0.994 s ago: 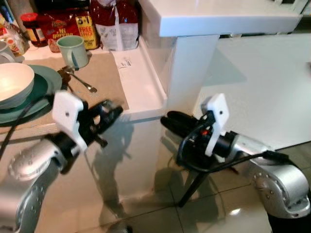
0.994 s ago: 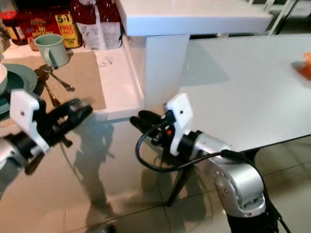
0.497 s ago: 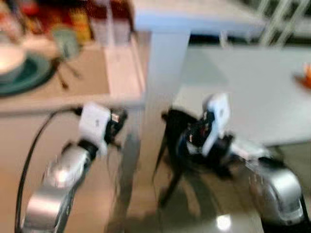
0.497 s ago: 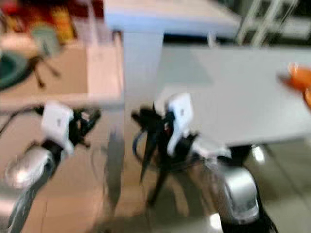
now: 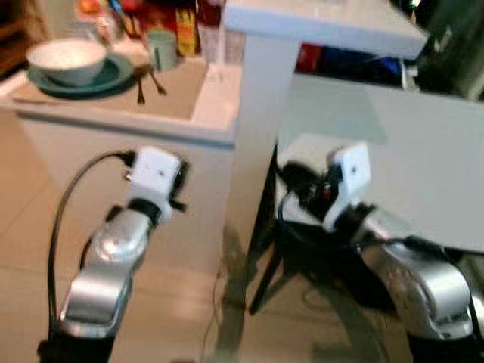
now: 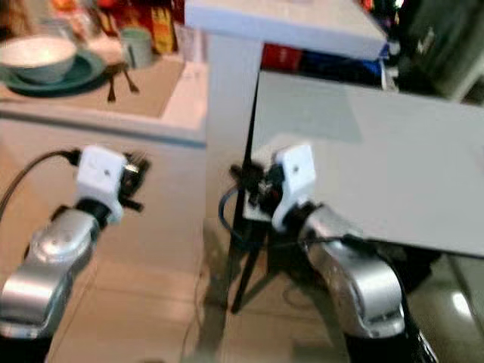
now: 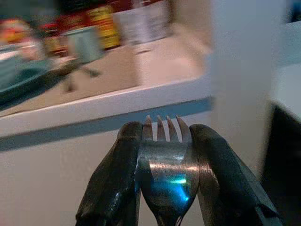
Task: Setting the table
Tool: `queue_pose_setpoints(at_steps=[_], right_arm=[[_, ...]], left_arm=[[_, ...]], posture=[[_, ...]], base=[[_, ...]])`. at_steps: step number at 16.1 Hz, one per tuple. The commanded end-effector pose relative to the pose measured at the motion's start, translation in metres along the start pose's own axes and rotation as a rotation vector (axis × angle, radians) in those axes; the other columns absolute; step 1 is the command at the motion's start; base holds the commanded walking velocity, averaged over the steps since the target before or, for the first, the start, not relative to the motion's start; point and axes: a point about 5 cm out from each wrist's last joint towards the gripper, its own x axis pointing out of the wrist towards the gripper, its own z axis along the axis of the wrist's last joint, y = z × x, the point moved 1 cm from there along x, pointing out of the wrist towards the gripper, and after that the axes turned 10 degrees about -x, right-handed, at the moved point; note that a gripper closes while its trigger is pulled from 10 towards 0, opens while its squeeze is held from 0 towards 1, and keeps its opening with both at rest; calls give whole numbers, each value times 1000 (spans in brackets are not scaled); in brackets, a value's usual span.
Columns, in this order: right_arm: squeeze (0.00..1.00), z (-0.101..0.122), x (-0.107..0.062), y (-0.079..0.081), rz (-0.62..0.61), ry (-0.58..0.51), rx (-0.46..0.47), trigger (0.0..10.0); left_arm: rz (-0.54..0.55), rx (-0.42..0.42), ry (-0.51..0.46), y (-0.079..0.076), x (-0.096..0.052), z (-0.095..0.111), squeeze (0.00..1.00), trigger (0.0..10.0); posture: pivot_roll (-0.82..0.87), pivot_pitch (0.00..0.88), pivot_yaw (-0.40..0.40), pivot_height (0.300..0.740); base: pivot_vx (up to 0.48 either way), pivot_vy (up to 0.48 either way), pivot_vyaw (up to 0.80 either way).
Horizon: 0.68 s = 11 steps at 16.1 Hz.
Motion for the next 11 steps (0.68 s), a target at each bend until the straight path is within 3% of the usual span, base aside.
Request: queue_pose_setpoints(at_steps=[1, 2, 7, 11], right_arm=[[0, -13, -5, -24, -170, 77, -10, 10000], [0, -16, -6, -35, -278, 63, 76, 10000], [0, -11, -5, -42, -364, 50, -27, 10000], [0, -14, 0, -38, -374, 40, 2, 10000]], left_arm=[[34, 1, -22, 1, 5, 6, 0, 10000], [67, 20, -23, 6, 7, 7, 0, 10000], [85, 59, -22, 7, 11, 7, 0, 10000], [84, 70, -19, 7, 13, 7, 0, 10000]], posture=[[-3, 11, -21, 740], [-2, 12, -22, 740], [-5, 15, -15, 740], [-1, 15, -15, 740]], base=[[0, -480, 0], [0, -480, 0], [0, -480, 0], [0, -480, 0]])
